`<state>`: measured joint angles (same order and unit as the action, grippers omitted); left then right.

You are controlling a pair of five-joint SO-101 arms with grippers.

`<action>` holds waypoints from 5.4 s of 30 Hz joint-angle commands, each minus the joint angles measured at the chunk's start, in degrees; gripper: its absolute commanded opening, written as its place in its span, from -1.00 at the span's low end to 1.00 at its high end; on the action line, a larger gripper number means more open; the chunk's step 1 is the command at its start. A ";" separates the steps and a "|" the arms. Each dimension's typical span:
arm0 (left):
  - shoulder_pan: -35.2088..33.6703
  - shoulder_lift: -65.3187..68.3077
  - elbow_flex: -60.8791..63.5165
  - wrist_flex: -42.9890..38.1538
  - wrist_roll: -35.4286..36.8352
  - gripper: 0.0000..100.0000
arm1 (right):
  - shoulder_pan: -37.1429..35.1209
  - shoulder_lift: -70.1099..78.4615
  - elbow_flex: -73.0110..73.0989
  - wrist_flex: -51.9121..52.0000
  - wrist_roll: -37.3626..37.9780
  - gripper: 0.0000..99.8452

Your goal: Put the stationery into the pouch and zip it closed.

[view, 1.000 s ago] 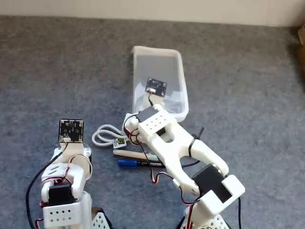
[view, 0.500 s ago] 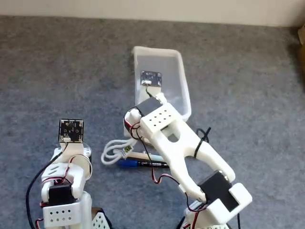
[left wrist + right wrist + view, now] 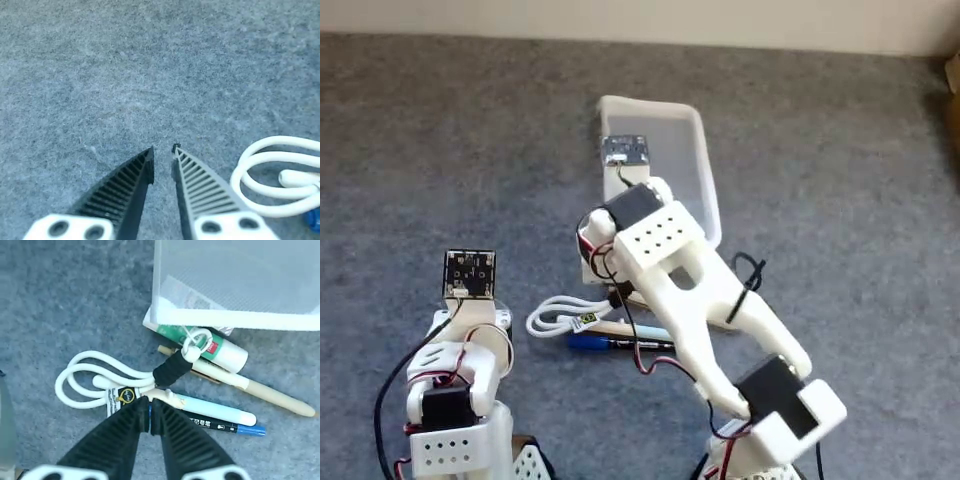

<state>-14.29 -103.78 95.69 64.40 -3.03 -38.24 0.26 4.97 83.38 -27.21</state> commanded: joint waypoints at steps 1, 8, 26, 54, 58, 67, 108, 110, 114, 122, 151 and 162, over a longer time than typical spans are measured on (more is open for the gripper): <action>-0.66 -0.48 -0.04 -0.62 -0.70 -0.85 | 0.40 1.80 -3.82 0.75 -4.66 -0.87; -0.66 -0.48 -0.04 -0.62 -0.70 -0.85 | 0.31 7.78 -3.82 -1.71 -10.99 -0.68; -0.57 -0.48 -0.04 -0.62 -0.70 -0.85 | 0.66 16.66 -3.65 -10.15 -11.78 -0.77; -0.40 -0.48 -0.66 -1.58 -0.70 -0.85 | 4.09 6.64 -4.97 -0.04 22.86 -0.99; -0.48 -0.48 -1.36 -2.29 -0.70 -0.84 | 4.09 5.32 -4.97 0.48 23.12 -0.99; -0.75 -0.48 -7.69 -1.93 -0.44 -0.84 | 4.09 -7.16 4.70 -1.89 26.64 -0.99; 26.86 -0.48 -19.74 8.26 11.60 -0.43 | -1.63 -46.90 34.68 -14.20 35.25 -0.99; 26.86 -0.48 -19.74 8.26 11.60 -0.43 | -1.80 -46.90 34.68 -14.11 35.25 -0.99; 26.95 -0.48 -18.24 7.82 11.60 -0.42 | -1.98 -46.90 34.95 -13.85 35.25 -0.99; 27.91 -0.48 -12.44 -0.62 11.25 -0.42 | -5.93 -46.90 34.95 -13.76 33.32 -0.99; 23.69 -0.48 -10.77 -4.75 3.16 -0.99 | 1.10 -46.99 34.59 -9.63 35.60 -0.99; 17.54 -0.48 -13.93 -2.64 3.43 -0.99 | 6.64 -46.99 34.33 -6.55 37.36 -0.99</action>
<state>6.81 -103.78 86.37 60.88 0.75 -34.73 -44.57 40.40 76.18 9.54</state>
